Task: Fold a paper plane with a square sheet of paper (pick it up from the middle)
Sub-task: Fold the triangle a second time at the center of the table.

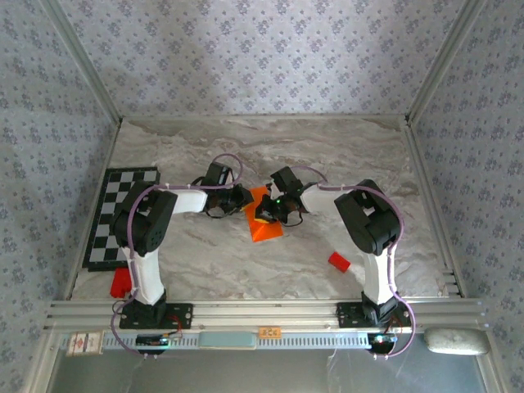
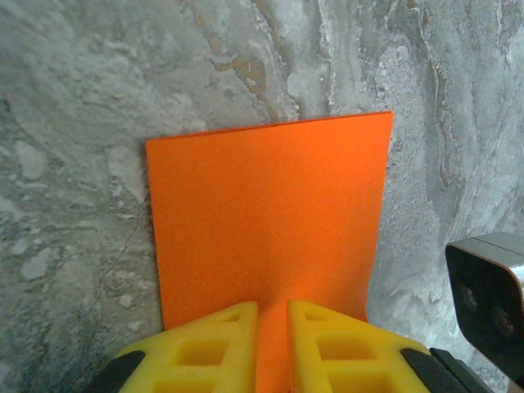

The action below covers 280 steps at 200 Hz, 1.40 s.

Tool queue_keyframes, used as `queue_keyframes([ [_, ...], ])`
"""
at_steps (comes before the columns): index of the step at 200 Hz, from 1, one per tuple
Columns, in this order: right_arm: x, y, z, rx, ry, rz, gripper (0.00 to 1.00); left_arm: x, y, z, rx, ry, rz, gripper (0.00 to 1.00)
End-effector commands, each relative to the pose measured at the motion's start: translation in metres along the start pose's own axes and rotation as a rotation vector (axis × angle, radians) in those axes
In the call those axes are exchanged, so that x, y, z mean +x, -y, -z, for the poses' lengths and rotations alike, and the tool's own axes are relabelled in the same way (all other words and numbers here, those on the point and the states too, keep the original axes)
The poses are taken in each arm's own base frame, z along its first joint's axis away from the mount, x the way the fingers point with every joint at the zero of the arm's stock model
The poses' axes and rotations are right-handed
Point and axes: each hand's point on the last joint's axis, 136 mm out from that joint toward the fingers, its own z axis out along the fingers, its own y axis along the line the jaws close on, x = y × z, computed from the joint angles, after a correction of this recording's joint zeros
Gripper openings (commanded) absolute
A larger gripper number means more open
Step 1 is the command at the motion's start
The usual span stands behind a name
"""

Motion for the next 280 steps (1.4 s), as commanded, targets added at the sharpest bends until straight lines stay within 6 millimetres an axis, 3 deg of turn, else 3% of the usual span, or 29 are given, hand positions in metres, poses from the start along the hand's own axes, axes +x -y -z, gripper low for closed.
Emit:
queue_keyframes([
  [1,0.0,0.003,-0.004,0.019,-0.018,0.006,0.0,0.022,-0.031,-0.021,-0.083,-0.066,0.018,0.16],
  [65,0.002,0.009,-0.006,0.035,-0.027,-0.014,0.01,0.021,-0.026,-0.018,-0.075,-0.062,0.016,0.16],
  [92,0.003,0.012,-0.007,0.046,-0.034,-0.022,0.06,0.013,-0.013,-0.01,-0.057,-0.043,0.005,0.17],
  [132,0.003,0.018,-0.006,0.063,-0.033,-0.04,0.18,-0.017,0.008,0.022,-0.04,0.062,0.01,0.23],
  [177,0.003,0.017,-0.005,0.059,-0.031,-0.045,0.33,-0.035,0.003,0.064,-0.058,0.183,0.053,0.28],
  [232,0.002,0.017,-0.004,0.058,-0.027,-0.047,0.4,-0.022,0.009,0.084,-0.044,0.19,0.03,0.26],
  [280,0.005,0.022,-0.005,0.08,-0.041,-0.06,0.21,0.01,0.017,0.066,-0.042,0.101,-0.009,0.15],
])
